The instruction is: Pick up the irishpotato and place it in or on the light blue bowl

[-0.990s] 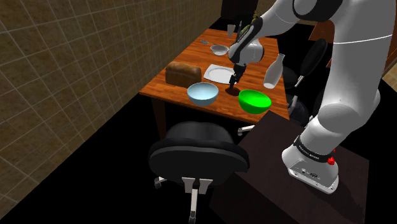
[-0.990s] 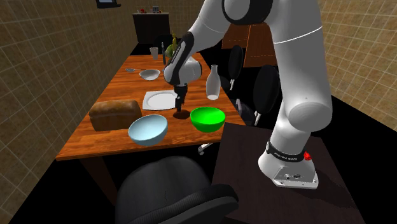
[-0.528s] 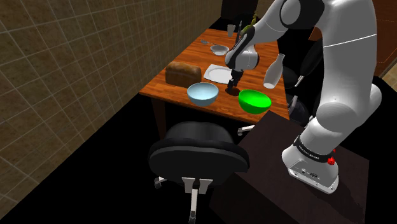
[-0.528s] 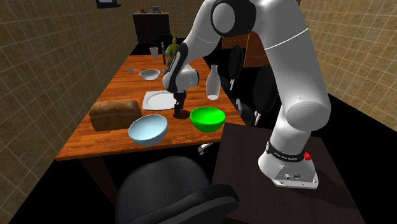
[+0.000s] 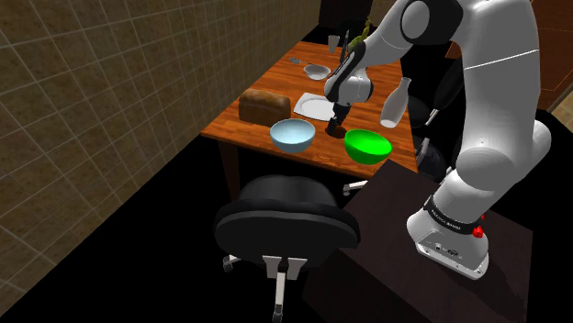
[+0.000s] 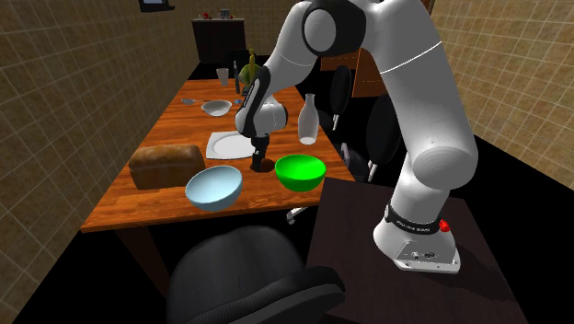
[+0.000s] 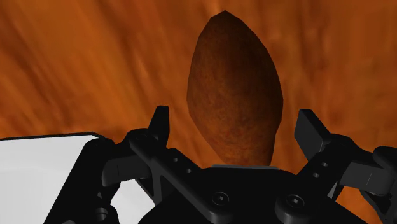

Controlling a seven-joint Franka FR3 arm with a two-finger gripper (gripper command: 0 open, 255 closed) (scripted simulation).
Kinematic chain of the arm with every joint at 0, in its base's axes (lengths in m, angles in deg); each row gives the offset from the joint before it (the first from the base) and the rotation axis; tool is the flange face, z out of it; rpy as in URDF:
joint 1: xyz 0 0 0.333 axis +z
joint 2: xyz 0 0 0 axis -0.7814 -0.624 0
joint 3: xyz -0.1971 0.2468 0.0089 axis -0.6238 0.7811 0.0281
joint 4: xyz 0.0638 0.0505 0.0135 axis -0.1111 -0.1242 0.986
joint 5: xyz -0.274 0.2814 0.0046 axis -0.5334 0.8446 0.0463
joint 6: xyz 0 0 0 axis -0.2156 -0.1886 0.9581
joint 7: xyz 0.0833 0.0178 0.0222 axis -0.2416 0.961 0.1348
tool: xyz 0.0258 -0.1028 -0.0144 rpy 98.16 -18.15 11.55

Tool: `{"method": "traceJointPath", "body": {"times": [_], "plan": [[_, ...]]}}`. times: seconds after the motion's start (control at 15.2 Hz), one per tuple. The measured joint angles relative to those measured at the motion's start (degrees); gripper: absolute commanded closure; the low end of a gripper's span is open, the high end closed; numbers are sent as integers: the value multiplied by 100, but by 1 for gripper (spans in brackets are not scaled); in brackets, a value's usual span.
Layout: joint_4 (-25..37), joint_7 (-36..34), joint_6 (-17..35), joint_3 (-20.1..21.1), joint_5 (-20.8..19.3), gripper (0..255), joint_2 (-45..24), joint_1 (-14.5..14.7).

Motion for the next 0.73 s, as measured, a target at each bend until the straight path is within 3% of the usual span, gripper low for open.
{"method": "traceJointPath", "body": {"times": [0.07,0.13,0.73], "plan": [[0,0,0,0,0,0,0,0],[0,0,0,0,0,255,0,0],[5,-2,-2,1,-1,255,0,2]]}}
